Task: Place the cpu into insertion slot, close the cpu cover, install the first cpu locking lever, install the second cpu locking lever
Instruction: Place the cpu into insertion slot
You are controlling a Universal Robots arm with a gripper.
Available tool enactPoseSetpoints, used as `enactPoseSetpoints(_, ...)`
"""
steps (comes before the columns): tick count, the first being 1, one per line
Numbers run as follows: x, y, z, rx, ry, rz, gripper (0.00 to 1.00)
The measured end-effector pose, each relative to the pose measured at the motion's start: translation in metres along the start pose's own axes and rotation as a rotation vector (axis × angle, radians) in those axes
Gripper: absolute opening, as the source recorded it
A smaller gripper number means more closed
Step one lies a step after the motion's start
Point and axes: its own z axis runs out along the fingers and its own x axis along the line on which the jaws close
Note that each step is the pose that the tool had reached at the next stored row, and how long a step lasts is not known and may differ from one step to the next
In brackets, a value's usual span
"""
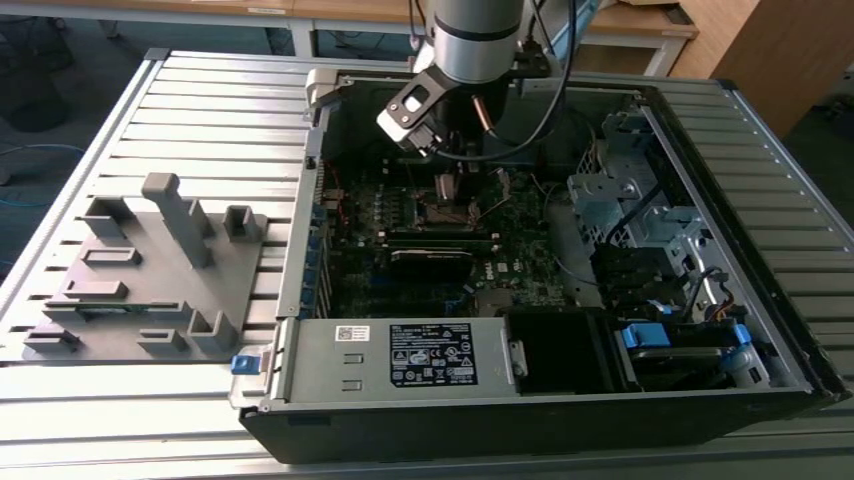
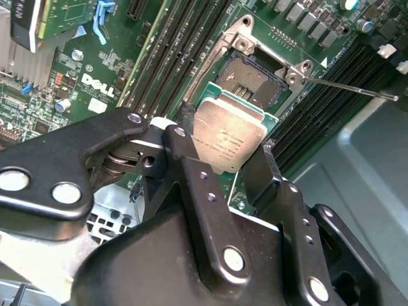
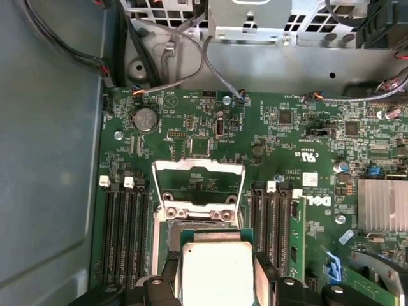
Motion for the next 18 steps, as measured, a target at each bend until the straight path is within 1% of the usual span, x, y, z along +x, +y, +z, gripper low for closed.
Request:
enactPoseSetpoints(6,0.0048,-0.0012,0.0071,0.0000,-0.0010,0.000,0.54)
enactPoseSetpoints(9,0.0069,-0.0017,0.0109,0.0000,-0.0027,0.000,0.54)
enactPoseSetpoints(16,0.0088,-0.0036,0.0228,0.0000,-0.0033,0.000,0.54)
enactPoseSetpoints(18,0.0089,-0.0042,0.0254,0.0000,-0.0032,0.000,0.54)
